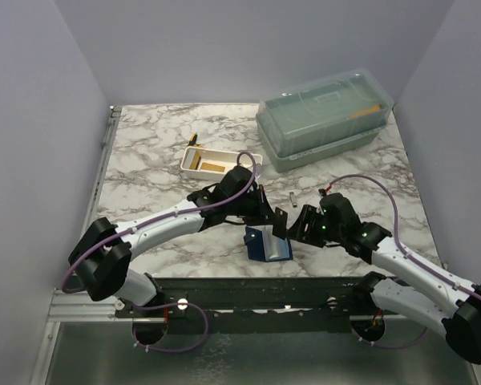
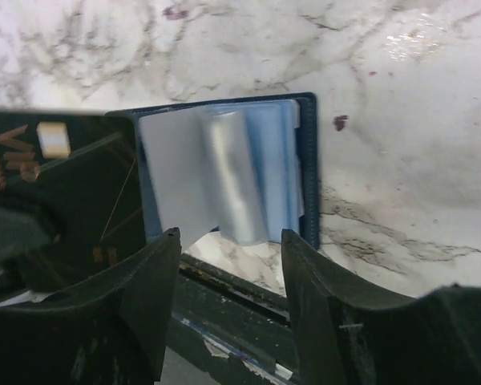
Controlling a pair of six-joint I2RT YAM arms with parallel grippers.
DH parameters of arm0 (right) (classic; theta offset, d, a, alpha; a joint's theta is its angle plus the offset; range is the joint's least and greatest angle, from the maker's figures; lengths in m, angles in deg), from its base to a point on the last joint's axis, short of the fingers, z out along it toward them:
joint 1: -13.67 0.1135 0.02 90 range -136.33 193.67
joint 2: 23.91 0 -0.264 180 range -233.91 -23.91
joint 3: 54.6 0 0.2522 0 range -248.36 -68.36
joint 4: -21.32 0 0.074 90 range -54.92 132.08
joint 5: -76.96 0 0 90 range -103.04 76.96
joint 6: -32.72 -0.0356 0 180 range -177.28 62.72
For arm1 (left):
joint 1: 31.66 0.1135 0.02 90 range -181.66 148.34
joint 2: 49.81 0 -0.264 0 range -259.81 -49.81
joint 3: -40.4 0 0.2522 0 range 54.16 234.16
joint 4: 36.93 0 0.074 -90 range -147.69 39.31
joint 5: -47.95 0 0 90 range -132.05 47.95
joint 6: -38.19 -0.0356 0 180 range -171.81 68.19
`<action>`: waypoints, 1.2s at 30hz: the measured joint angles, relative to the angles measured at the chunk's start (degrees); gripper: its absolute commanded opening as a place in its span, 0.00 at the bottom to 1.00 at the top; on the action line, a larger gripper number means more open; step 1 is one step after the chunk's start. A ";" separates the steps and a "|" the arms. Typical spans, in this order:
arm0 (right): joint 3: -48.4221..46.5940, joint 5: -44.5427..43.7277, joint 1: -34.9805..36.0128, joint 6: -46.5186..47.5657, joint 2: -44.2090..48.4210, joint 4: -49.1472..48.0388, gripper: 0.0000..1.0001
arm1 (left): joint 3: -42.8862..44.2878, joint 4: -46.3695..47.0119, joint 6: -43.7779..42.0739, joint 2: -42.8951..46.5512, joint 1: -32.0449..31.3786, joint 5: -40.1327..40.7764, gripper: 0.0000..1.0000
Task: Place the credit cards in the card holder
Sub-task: Insert the credit card into the card holder.
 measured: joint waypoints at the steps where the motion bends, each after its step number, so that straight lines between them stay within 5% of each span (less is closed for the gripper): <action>1: 0.37 0.66 0.00 0.02 1.18 -0.42 0.59 | 0.09 -0.15 -0.50 0.20 0.04 0.26 0.00; 12: 4.22 7.17 -0.15 -4.31 20.81 -15.06 0.59 | -3.54 13.05 -0.02 9.57 6.82 -7.41 0.00; 23: 3.91 7.61 -0.20 -10.12 20.06 -25.29 0.51 | -8.81 24.70 5.99 10.71 6.71 -12.26 0.00; 28: 3.98 7.58 -0.22 -11.76 19.39 -28.28 0.30 | -9.31 26.91 7.41 11.80 6.51 -12.50 0.00; 31: 4.48 7.48 -0.22 -12.68 18.86 -30.34 0.02 | -9.42 28.83 8.22 11.91 6.10 -12.52 0.00; 34: 5.29 6.99 -0.35 -13.94 18.99 -31.54 0.00 | -9.79 29.46 8.52 11.74 5.92 -12.31 0.00; 36: 5.33 6.29 -0.35 -13.94 19.21 -30.99 0.00 | -9.90 29.66 8.79 11.54 5.86 -12.22 0.28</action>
